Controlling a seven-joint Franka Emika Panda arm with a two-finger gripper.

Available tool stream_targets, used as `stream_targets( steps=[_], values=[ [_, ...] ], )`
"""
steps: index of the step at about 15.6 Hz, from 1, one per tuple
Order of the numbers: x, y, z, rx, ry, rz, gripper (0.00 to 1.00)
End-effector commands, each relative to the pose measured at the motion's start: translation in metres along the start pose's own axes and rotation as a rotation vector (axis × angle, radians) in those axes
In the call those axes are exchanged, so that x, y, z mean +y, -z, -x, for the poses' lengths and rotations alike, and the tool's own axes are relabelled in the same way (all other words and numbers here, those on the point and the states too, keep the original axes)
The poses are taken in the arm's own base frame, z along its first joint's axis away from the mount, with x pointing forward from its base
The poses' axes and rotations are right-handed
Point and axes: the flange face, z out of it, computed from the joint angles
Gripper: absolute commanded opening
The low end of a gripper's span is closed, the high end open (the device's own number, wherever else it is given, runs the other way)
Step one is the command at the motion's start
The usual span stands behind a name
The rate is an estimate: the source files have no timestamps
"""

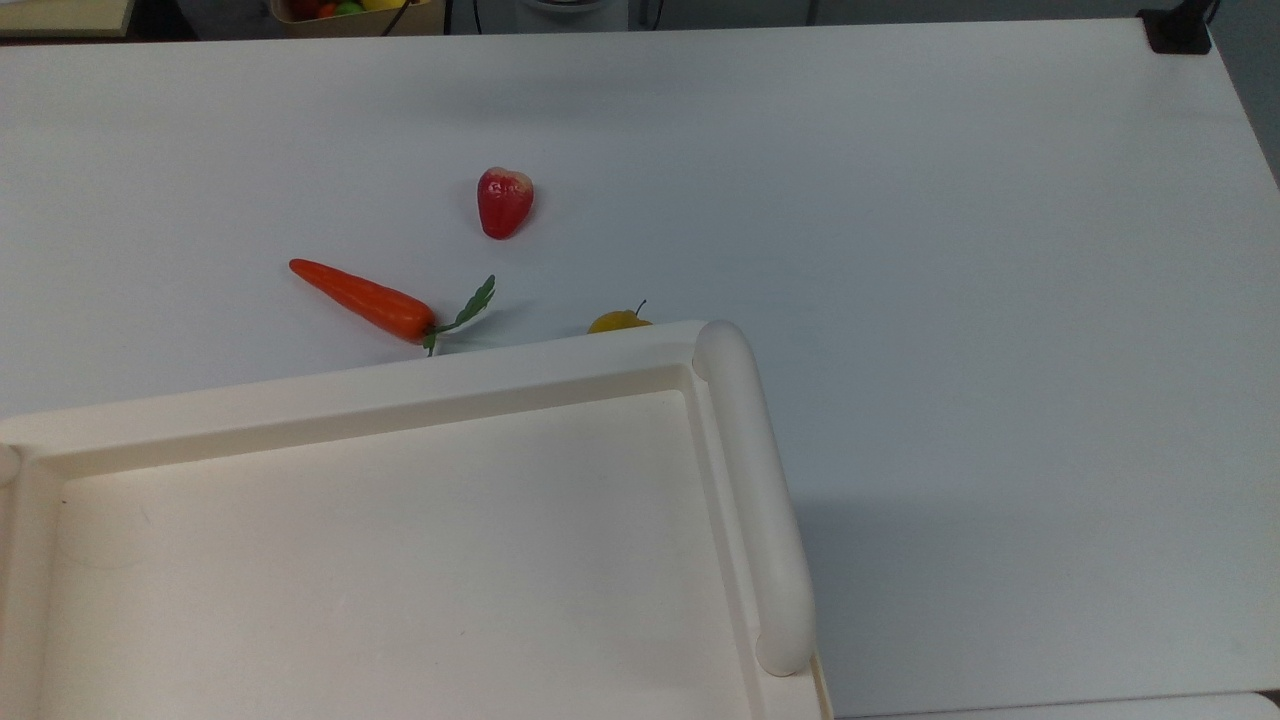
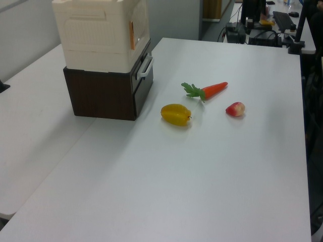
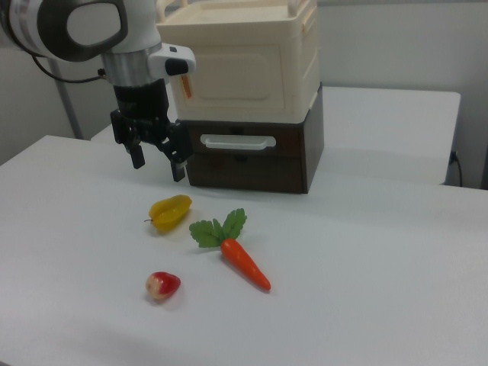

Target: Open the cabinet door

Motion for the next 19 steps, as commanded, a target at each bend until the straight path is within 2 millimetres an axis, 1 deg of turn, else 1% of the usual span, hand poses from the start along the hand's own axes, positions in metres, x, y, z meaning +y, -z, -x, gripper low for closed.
stream_targets(
  steps=[1, 6, 8, 9, 11, 12, 13, 15, 16, 17, 19],
  values=[
    [0.005, 0.005, 0.003, -0.022, -0.002, -0.004, 1.0],
    [0.002, 0.003, -0.001, -0.014, 0.016, -0.005, 1.0],
    [-0.003, -0.005, -0.008, -0.02, 0.021, -0.026, 1.0],
    [-0.007, -0.001, -0.018, 0.021, 0.024, -0.052, 1.0],
    [-0.021, -0.006, -0.04, 0.078, 0.032, -0.11, 1.0],
    [-0.025, -0.012, -0.05, 0.082, 0.036, -0.115, 1.0],
    [-0.031, -0.013, -0.059, 0.093, 0.048, -0.112, 1.0],
    [-0.053, -0.008, -0.079, 0.153, 0.08, -0.113, 1.0],
    [-0.06, -0.003, -0.087, 0.203, 0.085, -0.116, 1.0],
    [-0.065, 0.002, -0.093, 0.26, 0.086, -0.126, 1.0],
    [-0.085, 0.011, -0.105, 0.38, 0.097, -0.158, 1.0]
  ],
)
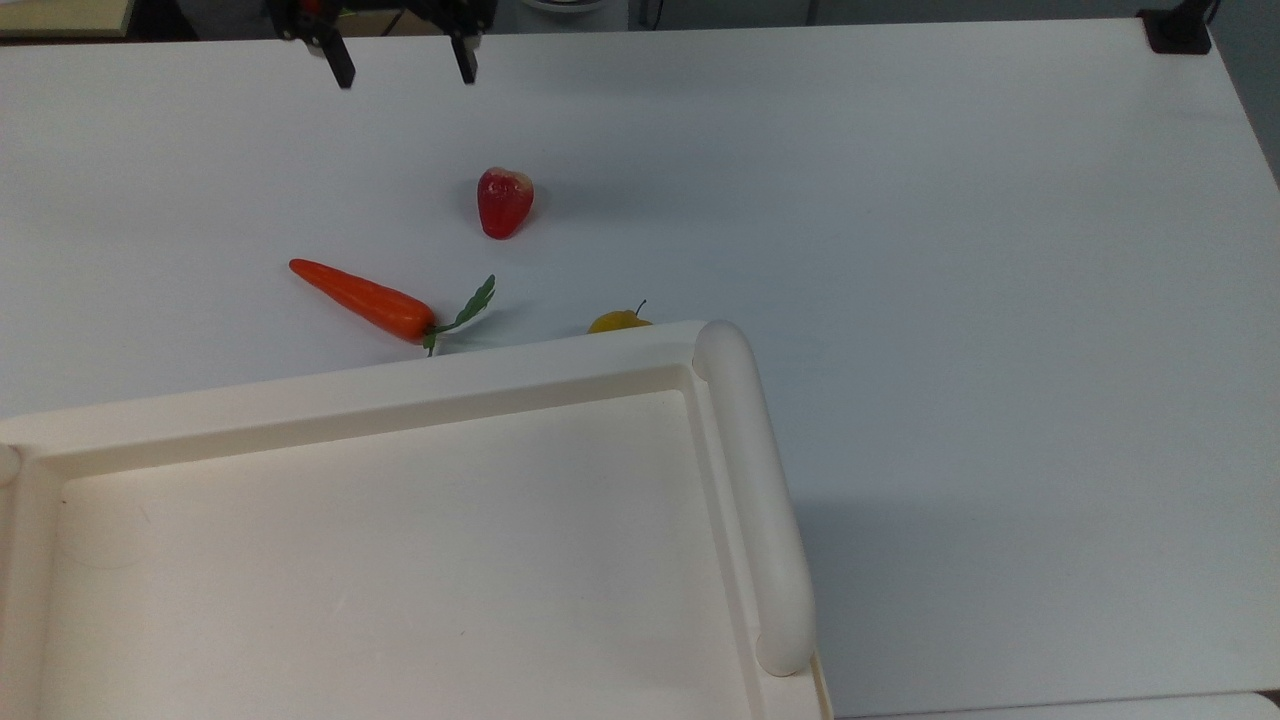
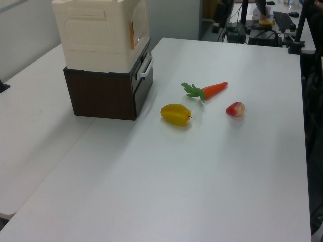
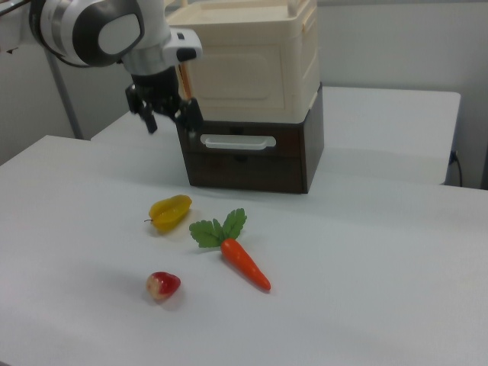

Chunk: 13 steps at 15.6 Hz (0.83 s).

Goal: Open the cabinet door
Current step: 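Move the open gripper to the cabinet door's edge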

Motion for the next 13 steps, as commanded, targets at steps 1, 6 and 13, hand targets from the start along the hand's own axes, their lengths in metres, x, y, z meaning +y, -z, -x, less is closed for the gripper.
stream_targets(
  steps=[1, 6, 13],
  values=[
    [-0.029, 0.014, -0.028, 0.196, 0.029, -0.039, 1.0],
    [-0.074, -0.021, -0.066, 0.407, 0.048, -0.02, 0.97],
    [-0.107, -0.063, -0.095, 0.644, 0.045, -0.008, 1.0]
  ],
)
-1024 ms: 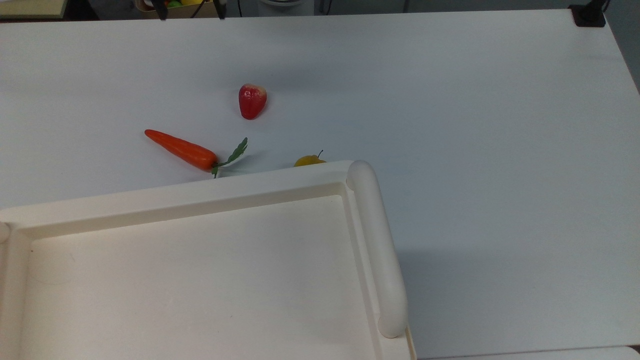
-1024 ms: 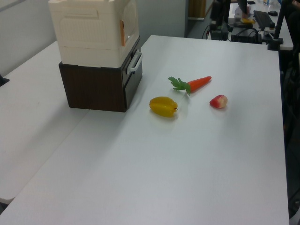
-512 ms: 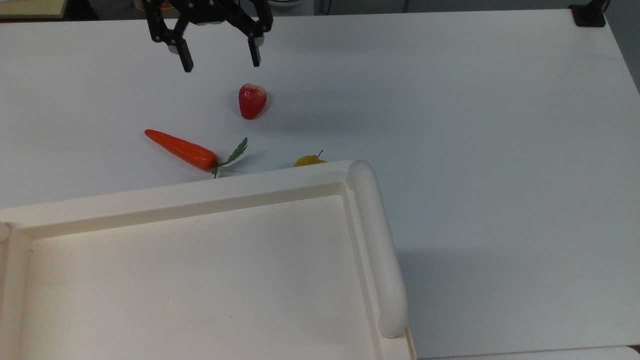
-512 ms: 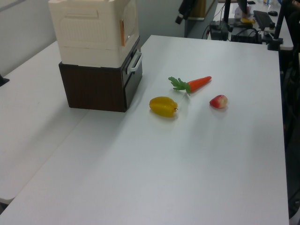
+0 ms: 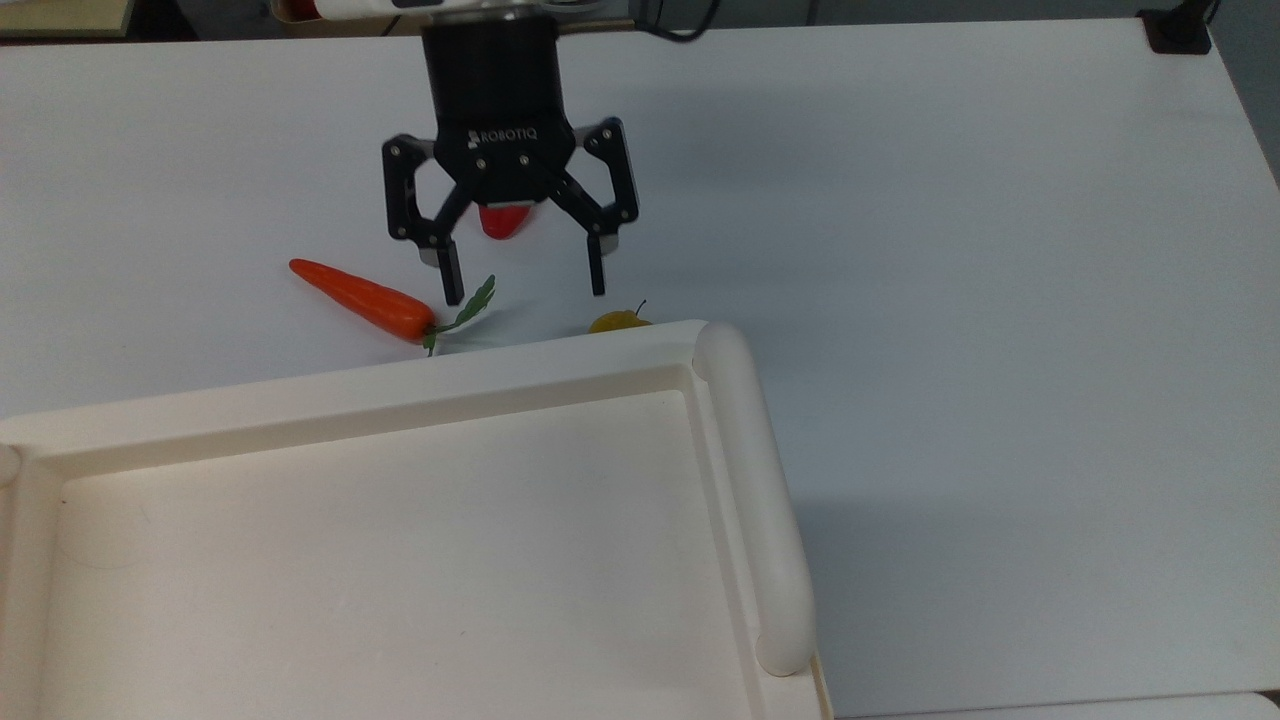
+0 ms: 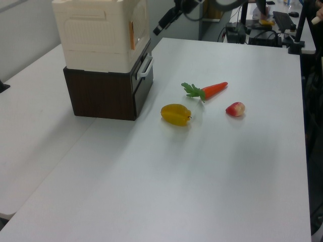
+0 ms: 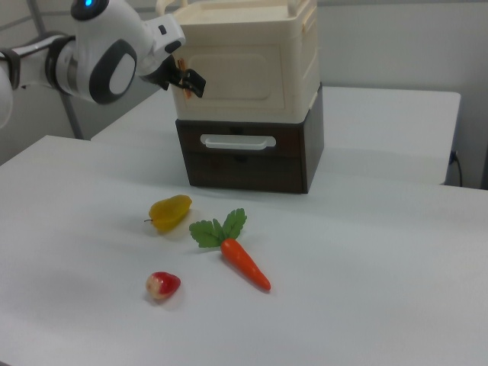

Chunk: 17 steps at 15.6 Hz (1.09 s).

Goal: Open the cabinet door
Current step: 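Move the open gripper to the cabinet door's edge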

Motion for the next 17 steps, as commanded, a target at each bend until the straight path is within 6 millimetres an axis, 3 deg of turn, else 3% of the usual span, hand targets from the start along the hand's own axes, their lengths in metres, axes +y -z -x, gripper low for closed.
stream_targets(
  steps=[1, 7, 10, 17],
  values=[
    [-0.013, -0.01, -0.009, 0.107, -0.016, 0.013, 1.0],
    [-0.024, -0.059, -0.019, 0.181, 0.009, 0.04, 1.0],
    [-0.029, -0.053, -0.022, 0.193, -0.056, 0.031, 1.0],
    [-0.053, -0.058, -0.016, 0.181, -0.01, 0.034, 1.0]
  ],
)
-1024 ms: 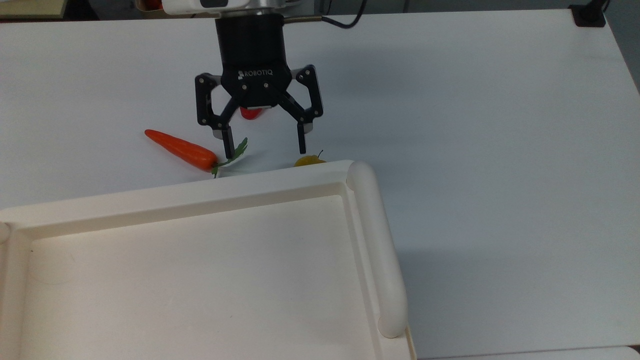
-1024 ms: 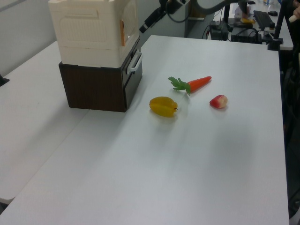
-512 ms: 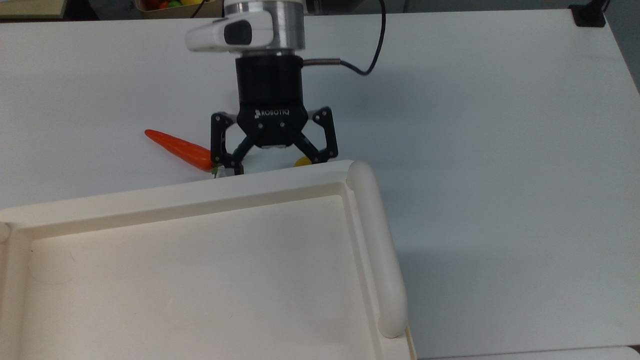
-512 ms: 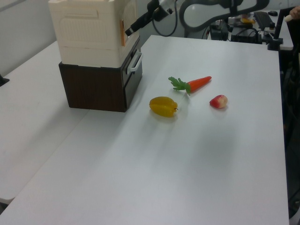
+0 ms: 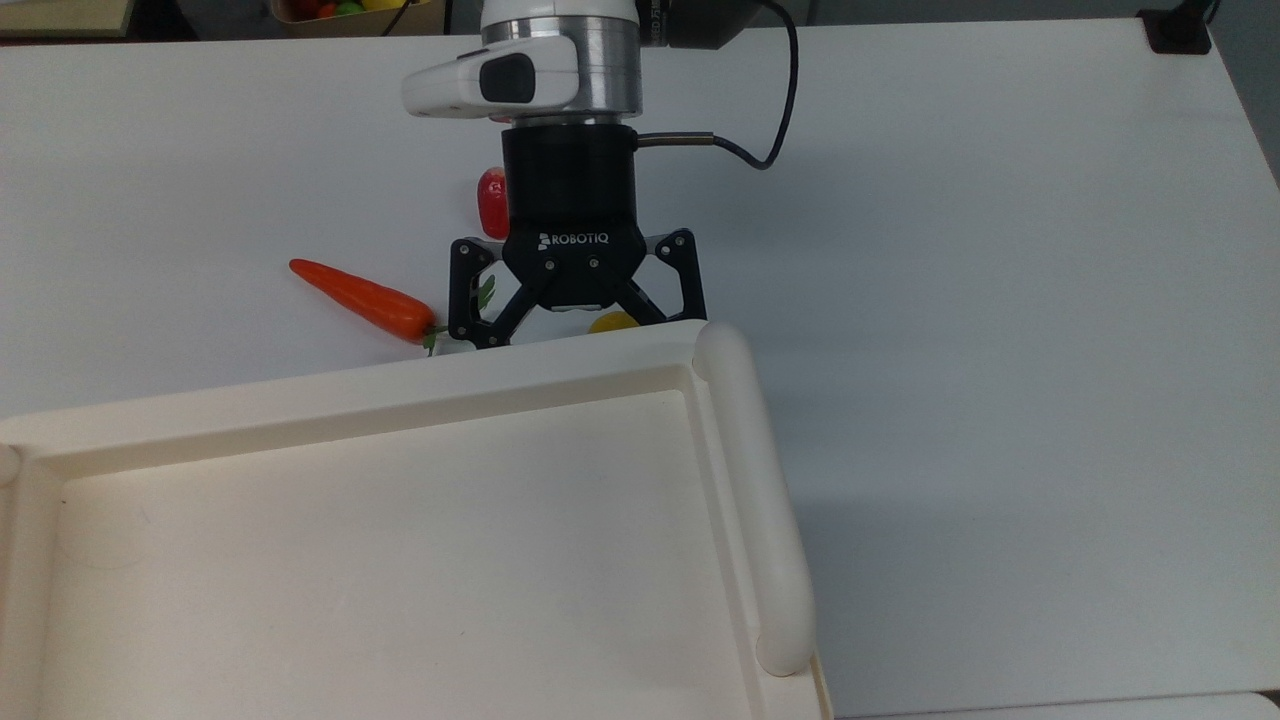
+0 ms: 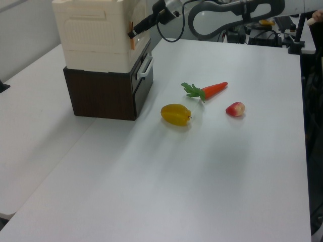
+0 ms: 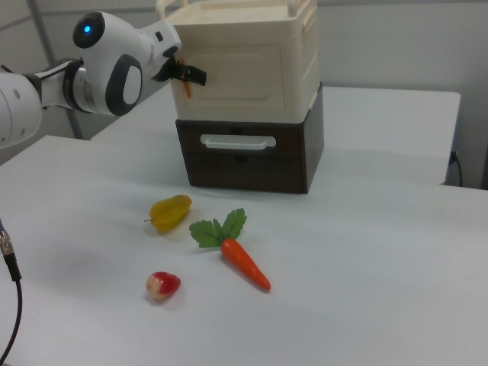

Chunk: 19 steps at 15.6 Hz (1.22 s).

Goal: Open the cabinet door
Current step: 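Move the open gripper to the cabinet door's edge, then close the gripper on the cream cabinet door's edge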

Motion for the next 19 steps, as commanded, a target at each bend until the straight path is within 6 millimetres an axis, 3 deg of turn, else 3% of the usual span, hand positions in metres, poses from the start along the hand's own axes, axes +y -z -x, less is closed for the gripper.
stream_targets(
  steps=[1, 3, 4, 5, 6, 9, 14, 19],
  values=[
    [-0.012, -0.001, 0.001, 0.004, 0.007, 0.007, 1.0],
    [-0.013, -0.003, 0.002, 0.004, 0.027, 0.015, 1.0],
    [-0.014, -0.003, 0.003, 0.005, 0.029, 0.014, 0.91],
    [-0.015, -0.004, 0.003, 0.005, 0.021, 0.011, 0.5],
    [-0.014, -0.005, 0.003, 0.005, -0.002, 0.014, 0.39],
    [-0.015, -0.005, 0.004, 0.014, -0.024, 0.011, 0.17],
    [-0.01, -0.004, 0.003, 0.016, -0.049, 0.013, 0.0],
    [-0.009, 0.008, 0.009, -0.016, -0.051, 0.018, 0.0]
  ],
)
